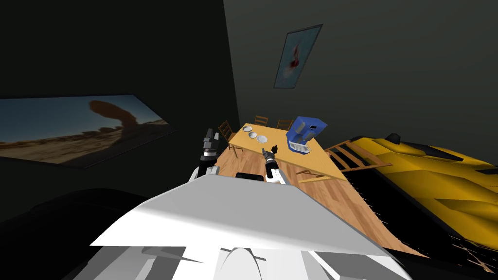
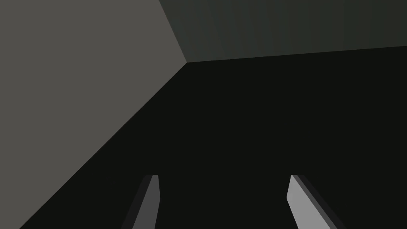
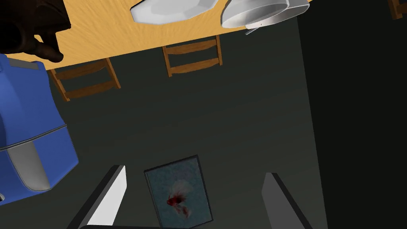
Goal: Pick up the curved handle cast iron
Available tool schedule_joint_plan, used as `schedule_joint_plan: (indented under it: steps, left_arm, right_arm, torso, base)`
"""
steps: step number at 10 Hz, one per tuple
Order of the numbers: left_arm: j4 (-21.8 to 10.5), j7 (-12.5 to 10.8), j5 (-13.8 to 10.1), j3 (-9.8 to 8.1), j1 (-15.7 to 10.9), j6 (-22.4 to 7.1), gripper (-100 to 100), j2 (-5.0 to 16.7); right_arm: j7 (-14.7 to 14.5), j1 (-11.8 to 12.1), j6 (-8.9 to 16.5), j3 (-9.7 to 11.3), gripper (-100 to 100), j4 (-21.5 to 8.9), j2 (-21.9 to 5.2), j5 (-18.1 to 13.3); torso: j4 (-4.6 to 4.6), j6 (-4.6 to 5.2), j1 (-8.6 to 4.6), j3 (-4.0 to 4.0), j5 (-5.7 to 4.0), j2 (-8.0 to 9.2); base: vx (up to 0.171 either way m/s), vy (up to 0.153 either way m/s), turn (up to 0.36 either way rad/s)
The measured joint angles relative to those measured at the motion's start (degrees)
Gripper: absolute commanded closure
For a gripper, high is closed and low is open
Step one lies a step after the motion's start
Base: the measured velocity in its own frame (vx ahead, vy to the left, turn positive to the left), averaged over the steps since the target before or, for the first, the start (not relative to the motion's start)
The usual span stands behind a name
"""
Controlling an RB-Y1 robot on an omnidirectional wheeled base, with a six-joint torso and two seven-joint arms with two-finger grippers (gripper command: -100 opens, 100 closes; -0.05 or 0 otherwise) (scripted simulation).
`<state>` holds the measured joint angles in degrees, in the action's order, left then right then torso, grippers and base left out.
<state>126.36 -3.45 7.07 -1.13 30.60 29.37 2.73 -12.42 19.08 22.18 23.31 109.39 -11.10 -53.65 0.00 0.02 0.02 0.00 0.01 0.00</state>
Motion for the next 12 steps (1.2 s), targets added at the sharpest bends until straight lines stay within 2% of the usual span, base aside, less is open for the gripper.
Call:
schedule_joint_plan:
  steps: [4,10,12]
  left_arm:
    - [0.00,0.00,0.00,0.00,0.00,0.00,0,0.00]
    - [0.00,0.00,0.00,-0.01,0.01,0.00,0,0.00]
    - [0.00,0.00,0.00,-0.01,0.01,0.00,0,0.00]
  right_arm:
    - [-1.19,-0.42,5.77,2.57,-100,-4.13,-0.76,-6.84]
    - [-2.13,-1.73,13.37,5.39,-100,-12.59,-1.55,-17.38]
    - [-2.71,-1.55,15.68,6.15,-100,-14.53,-2.36,-20.29]
  torso:
    - [0.00,0.01,-0.04,-0.01,-0.01,-0.02]
    - [-0.01,0.02,-0.11,-0.03,-0.02,-0.05]
    - [-0.01,0.03,-0.12,-0.03,-0.02,-0.05]
  base:
    - [0.016,0.004,0.073]
    - [0.023,-0.009,0.061]
    - [0.028,-0.014,0.050]
